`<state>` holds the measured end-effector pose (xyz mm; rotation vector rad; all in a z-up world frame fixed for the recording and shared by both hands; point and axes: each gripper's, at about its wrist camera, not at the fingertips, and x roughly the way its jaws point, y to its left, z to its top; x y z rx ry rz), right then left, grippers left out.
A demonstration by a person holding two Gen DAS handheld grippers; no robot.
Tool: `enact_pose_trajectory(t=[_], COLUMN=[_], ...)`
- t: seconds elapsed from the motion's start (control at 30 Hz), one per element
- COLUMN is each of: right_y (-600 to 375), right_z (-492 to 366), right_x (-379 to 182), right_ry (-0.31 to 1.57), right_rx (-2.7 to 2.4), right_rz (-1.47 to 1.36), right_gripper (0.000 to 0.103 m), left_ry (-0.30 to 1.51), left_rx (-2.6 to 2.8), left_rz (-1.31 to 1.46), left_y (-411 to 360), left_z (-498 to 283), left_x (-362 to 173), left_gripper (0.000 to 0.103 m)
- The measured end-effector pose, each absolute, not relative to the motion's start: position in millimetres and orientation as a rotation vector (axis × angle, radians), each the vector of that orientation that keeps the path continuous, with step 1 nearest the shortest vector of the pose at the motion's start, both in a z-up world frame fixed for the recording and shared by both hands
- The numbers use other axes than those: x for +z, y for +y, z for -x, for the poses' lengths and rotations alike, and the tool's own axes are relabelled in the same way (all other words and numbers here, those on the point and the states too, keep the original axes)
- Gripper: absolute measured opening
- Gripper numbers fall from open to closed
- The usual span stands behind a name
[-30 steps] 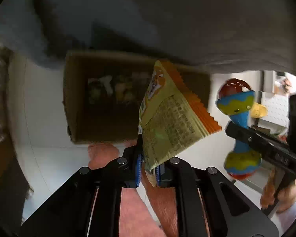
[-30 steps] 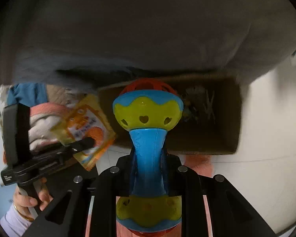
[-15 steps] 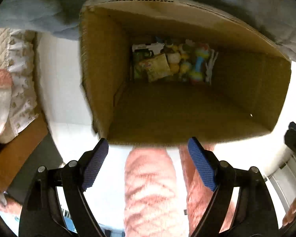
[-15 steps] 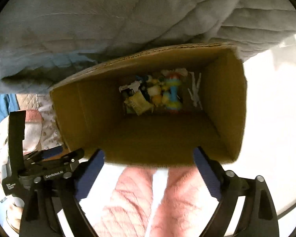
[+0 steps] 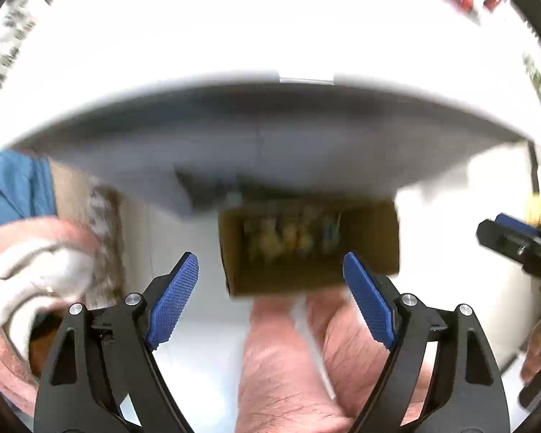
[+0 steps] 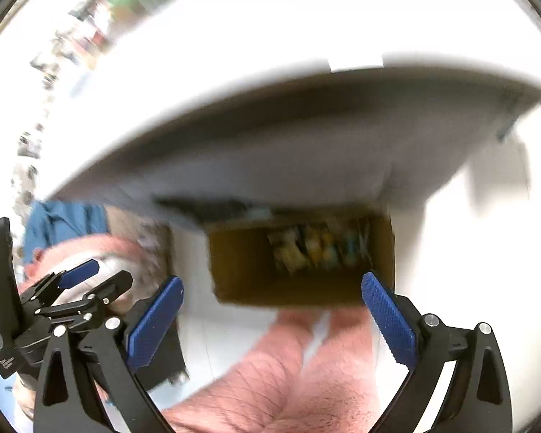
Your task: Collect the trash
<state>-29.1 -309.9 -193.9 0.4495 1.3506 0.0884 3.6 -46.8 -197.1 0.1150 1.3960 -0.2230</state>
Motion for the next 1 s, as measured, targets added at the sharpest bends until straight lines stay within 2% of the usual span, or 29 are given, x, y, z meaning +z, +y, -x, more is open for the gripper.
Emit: enact_pose_trajectory(t=[0.3, 0.47, 0.73, 1.0], right_y=[-314.6, -309.0, -293.4, -303.6], right_z=[-15.5, -18.2, -3.6, 7.9], right_x=[-20.8, 50.3, 109.3, 131.0], right_ry=[0.994, 0.857, 0.717, 0.648], right_rx=[0.098, 0.102, 0.086, 0.045], right_rz=[-0.36, -0.288, -0.242, -0.241], right_gripper=[0.098, 0.098, 0.098, 0.098], left_ry=[1.023, 0.897, 0.791, 0.734], left_rx=[-0.147, -0.152, -0.179, -0.136], left_rz=[-0.077, -0.062, -0.053, -0.052], left_y=[-56.4, -58.7, -60.9, -45.8], left_z=[-46.9, -56.6, -51.0, -42.9], left_x=[-29.6, 24.6, 73.1, 102.5], left_gripper=[0.081, 0.081, 0.081, 0.081])
